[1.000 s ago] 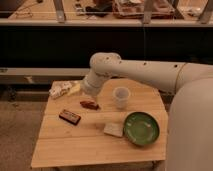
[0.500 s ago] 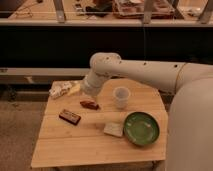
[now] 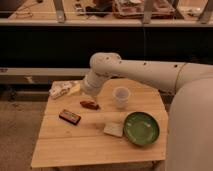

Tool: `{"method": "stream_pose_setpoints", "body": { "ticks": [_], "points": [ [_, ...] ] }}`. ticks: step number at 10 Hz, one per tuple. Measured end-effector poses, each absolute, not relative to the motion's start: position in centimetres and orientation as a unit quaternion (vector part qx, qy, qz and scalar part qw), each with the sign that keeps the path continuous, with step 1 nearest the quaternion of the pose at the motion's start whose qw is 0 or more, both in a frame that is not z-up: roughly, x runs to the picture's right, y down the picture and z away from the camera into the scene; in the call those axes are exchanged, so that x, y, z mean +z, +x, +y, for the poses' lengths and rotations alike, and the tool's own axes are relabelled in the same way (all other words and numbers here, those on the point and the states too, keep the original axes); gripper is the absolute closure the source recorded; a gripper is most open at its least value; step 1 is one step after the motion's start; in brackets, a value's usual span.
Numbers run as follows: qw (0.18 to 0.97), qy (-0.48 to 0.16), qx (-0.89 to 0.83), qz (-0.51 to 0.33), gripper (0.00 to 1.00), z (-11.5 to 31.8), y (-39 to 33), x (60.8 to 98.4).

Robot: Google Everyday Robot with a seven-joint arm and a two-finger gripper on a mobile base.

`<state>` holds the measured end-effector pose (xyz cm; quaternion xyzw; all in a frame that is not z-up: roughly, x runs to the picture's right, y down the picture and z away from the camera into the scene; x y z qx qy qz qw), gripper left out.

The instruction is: Place the ceramic cup in the ceramic bowl

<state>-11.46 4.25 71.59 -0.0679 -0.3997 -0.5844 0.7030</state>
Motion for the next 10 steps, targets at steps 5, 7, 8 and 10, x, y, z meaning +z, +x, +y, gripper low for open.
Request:
{"method": "stream_pose_setpoints", "body": {
  "ticks": [5, 7, 8, 10],
  "points": [
    [0.703, -0.069, -0.586, -0.396, 0.2, 4.1, -11.3, 71.7],
    [0.709, -0.084, -0.605, -0.351, 0.2, 2.2, -7.7, 73.7],
    [0.715, -0.094, -0.614, -0.322, 0.2, 0.8, -5.0, 74.7],
    [0.716, -0.109, -0.629, -0.282, 0.2, -1.4, -1.9, 75.8]
  ]
}}
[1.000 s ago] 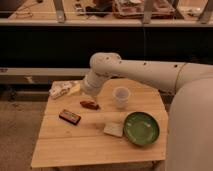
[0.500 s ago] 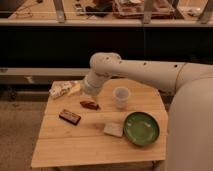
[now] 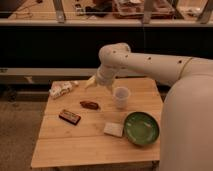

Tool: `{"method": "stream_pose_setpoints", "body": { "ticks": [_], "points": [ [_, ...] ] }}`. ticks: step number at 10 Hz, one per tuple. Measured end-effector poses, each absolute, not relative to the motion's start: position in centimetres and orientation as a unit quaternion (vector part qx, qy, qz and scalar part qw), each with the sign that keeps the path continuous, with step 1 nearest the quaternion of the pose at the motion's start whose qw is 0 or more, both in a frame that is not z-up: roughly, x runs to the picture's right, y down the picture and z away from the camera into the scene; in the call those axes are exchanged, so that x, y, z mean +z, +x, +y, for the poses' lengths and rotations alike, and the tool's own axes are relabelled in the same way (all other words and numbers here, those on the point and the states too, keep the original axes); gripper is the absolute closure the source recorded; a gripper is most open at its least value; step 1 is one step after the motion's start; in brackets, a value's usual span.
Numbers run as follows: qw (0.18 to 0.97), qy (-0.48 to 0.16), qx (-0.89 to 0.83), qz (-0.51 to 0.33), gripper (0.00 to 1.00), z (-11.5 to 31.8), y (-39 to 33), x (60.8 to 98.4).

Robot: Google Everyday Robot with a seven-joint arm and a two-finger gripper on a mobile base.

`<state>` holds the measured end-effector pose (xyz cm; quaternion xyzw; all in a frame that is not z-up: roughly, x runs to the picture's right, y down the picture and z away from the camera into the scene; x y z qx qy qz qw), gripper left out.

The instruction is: Place the ceramic cup in the ceramic bowl

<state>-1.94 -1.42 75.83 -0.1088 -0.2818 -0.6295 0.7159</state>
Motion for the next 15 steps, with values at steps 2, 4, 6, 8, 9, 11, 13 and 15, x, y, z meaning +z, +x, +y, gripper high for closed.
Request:
{"method": "stream_pose_setpoints", "body": {
  "ticks": [2, 4, 6, 8, 9, 11, 13, 15],
  "points": [
    [0.713, -0.123, -0.639, -0.261, 0.2, -2.3, -0.1, 76.6],
    [0.704, -0.149, -0.646, -0.254, 0.2, -1.2, 1.0, 78.0],
    [0.705, -0.168, -0.64, -0.255, 0.2, 0.2, 2.0, 79.4],
    [0.711, -0.174, -0.631, -0.255, 0.2, 1.1, 2.9, 81.1],
    [0.713, -0.172, -0.632, -0.251, 0.2, 1.0, 3.5, 81.8],
    [0.712, -0.161, -0.637, -0.247, 0.2, 0.6, 4.6, 83.2],
    [0.706, -0.157, -0.642, -0.256, 0.2, 1.1, 4.8, 84.5],
    [0.702, -0.16, -0.641, -0.267, 0.24, 2.7, 5.7, 86.1]
  ]
}}
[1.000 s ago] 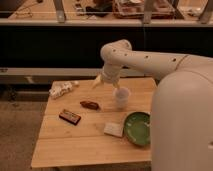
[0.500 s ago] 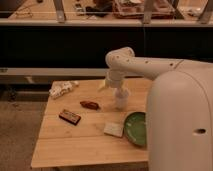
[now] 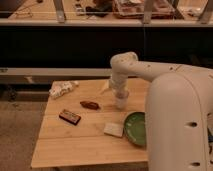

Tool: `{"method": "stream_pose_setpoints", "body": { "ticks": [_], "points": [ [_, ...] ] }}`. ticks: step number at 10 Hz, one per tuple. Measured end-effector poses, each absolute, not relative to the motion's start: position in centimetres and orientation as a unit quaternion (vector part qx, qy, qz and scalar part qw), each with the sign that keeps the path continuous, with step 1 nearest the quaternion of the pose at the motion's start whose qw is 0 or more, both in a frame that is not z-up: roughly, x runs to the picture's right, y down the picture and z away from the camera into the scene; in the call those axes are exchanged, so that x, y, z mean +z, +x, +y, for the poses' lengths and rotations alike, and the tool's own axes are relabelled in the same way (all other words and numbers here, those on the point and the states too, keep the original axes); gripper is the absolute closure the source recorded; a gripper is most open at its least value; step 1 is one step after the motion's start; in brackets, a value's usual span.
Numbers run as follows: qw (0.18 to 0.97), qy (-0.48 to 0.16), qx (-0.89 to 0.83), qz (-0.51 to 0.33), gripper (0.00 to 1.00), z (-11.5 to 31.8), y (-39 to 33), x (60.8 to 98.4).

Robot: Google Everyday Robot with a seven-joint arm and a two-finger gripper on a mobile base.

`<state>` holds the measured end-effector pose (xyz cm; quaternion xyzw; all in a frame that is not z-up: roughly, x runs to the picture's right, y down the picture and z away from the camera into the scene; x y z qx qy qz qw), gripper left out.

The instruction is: Place the ceramic cup in the ceramic bowl

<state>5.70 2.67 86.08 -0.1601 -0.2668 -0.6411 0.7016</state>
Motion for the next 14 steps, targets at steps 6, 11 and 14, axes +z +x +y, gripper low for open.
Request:
{"method": "stream_pose_setpoints", "body": {
  "ticks": [6, 11, 14],
  "points": [
    [0.672, -0.171, -0.663, -0.282, 0.83, 4.6, 5.3, 88.1],
    [0.682, -0.187, -0.665, -0.241, 1.0, -0.5, 5.8, 80.0],
    [0.69, -0.211, -0.663, -0.202, 1.0, -1.3, 7.8, 72.7]
  ]
}}
